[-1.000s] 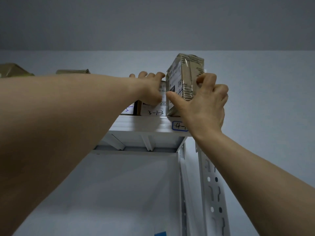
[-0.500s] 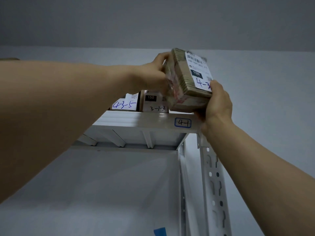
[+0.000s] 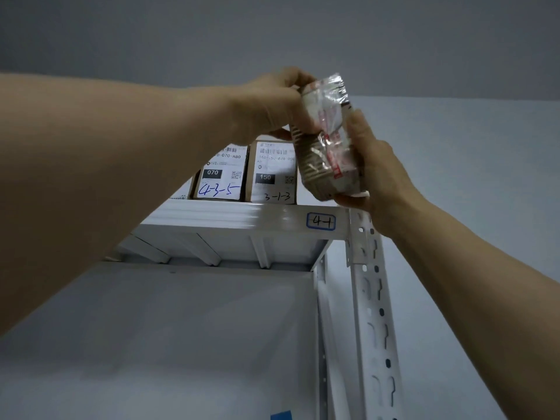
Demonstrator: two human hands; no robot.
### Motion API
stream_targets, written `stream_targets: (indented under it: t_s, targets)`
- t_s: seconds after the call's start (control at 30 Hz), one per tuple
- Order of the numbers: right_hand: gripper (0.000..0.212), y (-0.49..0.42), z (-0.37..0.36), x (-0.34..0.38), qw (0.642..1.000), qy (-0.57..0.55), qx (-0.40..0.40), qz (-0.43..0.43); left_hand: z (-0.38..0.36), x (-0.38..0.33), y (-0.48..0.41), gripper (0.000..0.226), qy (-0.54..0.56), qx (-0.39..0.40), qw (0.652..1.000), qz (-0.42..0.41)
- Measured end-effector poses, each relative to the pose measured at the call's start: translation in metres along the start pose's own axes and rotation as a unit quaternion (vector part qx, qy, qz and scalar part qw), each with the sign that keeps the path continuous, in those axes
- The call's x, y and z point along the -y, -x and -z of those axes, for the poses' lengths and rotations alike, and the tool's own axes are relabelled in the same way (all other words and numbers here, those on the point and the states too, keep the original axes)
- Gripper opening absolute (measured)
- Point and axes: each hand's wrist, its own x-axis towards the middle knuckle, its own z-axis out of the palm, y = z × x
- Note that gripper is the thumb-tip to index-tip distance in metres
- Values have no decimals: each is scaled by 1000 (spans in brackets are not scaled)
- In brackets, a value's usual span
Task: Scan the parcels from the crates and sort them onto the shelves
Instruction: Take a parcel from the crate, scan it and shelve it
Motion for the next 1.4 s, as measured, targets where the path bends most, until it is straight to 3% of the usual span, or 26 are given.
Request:
stream_targets:
  t_s: [0.1,0.2,0.3,0.43,0.53,0.7,0.9,1.1,1.4]
  targets:
    - [96,-4,0,-10,998,-54,13,-41,-2,-3,-9,62,11,-28,999,-12]
    - [73,-2,0,-18,992,-113,-1,-56,5,13,-19,52,-74,-87,993,-6]
    - [46,-6,0,-21,991,-127,1,-44,10,43,-26,59,-214,-82,973,35]
    - [58,-16,-5,-16,993,-102,-14,-49,8,68,-31,69,-401,-63,909,93]
    - [66,-24,-11,-14,996,-71,-25,-47,1,74,-31,67,-437,-52,896,61]
    - [58,-25,-22,-15,998,13,-53,-36,-6,79,-36,61,-506,-30,860,61]
    - [57,-18,-31,-17,994,68,-81,-25,3,78,-36,78,-498,-57,862,77]
    - [37,-17,-19,-28,969,191,-155,17,2,77,-37,80,-491,-59,864,90]
    - [47,-19,-15,-27,924,352,-149,24,-9,74,-32,85,-496,-49,862,88]
